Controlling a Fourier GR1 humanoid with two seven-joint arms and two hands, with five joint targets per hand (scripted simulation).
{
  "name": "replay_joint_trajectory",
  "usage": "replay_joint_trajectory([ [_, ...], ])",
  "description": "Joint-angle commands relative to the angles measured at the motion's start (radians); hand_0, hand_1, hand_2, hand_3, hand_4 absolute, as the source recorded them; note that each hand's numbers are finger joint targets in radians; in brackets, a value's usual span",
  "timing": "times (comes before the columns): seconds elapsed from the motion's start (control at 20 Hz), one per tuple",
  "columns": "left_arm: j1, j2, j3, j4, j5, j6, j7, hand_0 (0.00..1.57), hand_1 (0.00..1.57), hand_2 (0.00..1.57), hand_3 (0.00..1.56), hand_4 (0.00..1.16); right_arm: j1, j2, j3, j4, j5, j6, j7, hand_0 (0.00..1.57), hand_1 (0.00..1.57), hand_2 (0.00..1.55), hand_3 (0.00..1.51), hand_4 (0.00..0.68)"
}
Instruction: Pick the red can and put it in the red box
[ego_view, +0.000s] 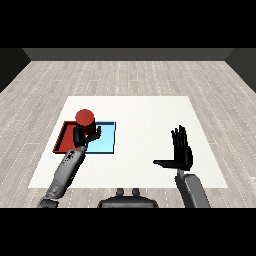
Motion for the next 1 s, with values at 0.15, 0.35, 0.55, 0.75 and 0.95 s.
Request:
replay_joint_trajectory([
  [0.15,-0.062,0.191,0.089,0.242,-0.053,-0.065,0.103,1.57,1.57,1.54,1.47,1.11,0.042,-0.016,-0.050,0.005,-0.041,0.038,-0.008,0.00,0.00,0.00,0.00,0.000],
  [0.35,-0.110,0.220,0.081,0.471,-0.111,-0.073,0.141,1.57,1.57,1.56,1.49,1.06,-0.032,-0.003,-0.057,0.120,-0.014,0.024,-0.005,0.00,0.00,0.00,0.00,0.000],
  [0.55,-0.116,0.264,0.095,0.687,-0.137,-0.122,0.142,1.57,1.57,1.52,1.43,1.02,-0.051,-0.002,-0.082,0.159,-0.023,0.040,-0.030,0.00,0.00,0.00,0.00,0.000],
  [0.75,-0.234,0.248,0.052,0.917,-0.217,-0.106,0.238,0.94,0.94,0.85,0.67,0.89,-0.079,0.023,-0.078,0.201,-0.013,0.035,-0.057,0.00,0.00,0.00,0.00,0.000],
  [0.95,-0.248,0.192,0.063,1.076,-0.221,-0.140,0.215,0.00,0.00,0.32,0.00,0.71,-0.100,0.004,-0.102,0.273,-0.017,0.072,-0.081,0.00,0.00,0.00,0.00,0.000],
])
